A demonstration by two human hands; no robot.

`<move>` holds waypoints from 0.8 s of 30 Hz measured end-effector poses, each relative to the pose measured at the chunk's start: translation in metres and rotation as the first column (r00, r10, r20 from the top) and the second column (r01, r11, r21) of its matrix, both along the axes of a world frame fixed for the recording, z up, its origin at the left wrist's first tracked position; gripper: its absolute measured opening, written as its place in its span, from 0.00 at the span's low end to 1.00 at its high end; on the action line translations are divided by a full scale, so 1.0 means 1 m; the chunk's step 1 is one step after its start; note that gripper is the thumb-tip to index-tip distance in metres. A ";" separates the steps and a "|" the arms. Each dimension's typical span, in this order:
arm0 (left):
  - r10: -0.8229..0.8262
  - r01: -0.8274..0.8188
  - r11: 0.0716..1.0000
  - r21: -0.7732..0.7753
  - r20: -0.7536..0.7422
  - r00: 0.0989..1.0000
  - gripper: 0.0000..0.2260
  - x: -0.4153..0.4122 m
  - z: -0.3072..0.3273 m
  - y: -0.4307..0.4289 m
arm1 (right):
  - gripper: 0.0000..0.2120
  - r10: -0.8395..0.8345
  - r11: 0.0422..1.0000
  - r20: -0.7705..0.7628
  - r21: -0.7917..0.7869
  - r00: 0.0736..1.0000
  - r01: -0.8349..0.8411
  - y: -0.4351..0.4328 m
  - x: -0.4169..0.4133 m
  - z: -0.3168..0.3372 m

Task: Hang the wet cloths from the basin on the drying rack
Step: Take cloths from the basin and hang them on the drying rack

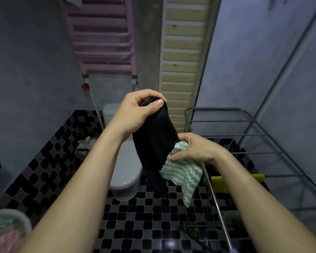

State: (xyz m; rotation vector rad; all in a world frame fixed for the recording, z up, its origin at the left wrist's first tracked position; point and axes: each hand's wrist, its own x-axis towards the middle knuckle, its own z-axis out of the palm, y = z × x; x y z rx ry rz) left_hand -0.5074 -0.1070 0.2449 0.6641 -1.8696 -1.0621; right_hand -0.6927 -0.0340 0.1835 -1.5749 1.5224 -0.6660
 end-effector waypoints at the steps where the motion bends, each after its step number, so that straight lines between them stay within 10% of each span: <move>1: 0.009 -0.009 1.000 -0.015 -0.012 1.000 0.03 -0.010 0.001 -0.002 | 0.17 -0.035 0.999 -0.056 -0.010 0.998 0.034 0.001 -0.015 0.004; 14: -0.012 0.019 0.999 0.039 -0.189 0.982 0.05 -0.141 -0.017 -0.060 | 0.05 -0.488 0.872 -0.322 -0.137 0.811 0.470 0.008 -0.180 0.053; 24: -0.240 0.268 0.954 0.131 -0.198 0.950 0.05 -0.223 -0.044 -0.116 | 0.08 -0.862 0.471 -0.405 -0.420 0.304 0.776 -0.024 -0.255 0.046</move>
